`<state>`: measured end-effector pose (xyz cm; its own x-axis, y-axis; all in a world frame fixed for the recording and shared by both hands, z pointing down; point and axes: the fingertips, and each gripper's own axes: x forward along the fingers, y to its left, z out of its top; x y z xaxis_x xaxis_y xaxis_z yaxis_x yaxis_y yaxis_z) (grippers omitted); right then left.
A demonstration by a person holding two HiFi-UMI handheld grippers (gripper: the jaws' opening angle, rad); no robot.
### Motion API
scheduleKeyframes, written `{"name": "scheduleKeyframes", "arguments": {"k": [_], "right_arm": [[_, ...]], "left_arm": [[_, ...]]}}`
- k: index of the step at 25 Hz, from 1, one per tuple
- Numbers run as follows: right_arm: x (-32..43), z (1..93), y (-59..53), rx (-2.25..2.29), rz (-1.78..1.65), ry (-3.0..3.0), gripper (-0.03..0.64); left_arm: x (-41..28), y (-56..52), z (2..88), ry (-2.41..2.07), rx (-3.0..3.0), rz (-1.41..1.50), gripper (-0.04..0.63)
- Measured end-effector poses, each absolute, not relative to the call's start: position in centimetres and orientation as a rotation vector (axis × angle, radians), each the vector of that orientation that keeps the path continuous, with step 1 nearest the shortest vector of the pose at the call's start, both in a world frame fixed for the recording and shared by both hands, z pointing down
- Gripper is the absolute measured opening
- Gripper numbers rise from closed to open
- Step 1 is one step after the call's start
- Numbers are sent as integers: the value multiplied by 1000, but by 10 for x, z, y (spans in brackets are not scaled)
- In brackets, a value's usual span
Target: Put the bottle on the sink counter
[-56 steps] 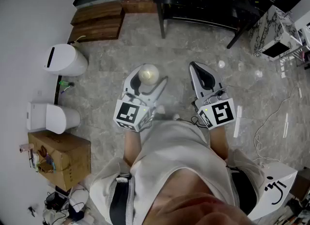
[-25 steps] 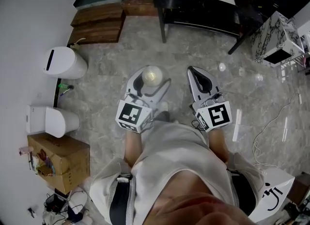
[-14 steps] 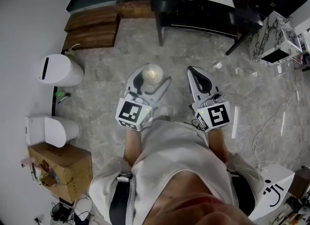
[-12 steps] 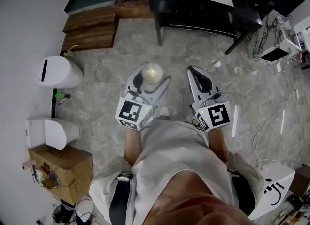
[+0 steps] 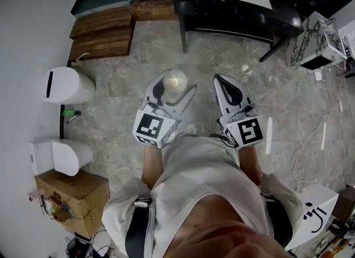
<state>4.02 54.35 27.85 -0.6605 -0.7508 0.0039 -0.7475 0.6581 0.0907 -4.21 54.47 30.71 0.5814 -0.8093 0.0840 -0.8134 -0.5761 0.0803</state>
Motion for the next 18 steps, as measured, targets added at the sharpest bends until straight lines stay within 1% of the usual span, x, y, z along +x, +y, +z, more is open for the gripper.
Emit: {"name": "scheduleKeyframes", "arguments": {"k": [18], "right_arm": [[43,292,484,1260,-52,-2842,-3]], "left_arm": [[-40,492,317,-1409,2658,91,327]]}}
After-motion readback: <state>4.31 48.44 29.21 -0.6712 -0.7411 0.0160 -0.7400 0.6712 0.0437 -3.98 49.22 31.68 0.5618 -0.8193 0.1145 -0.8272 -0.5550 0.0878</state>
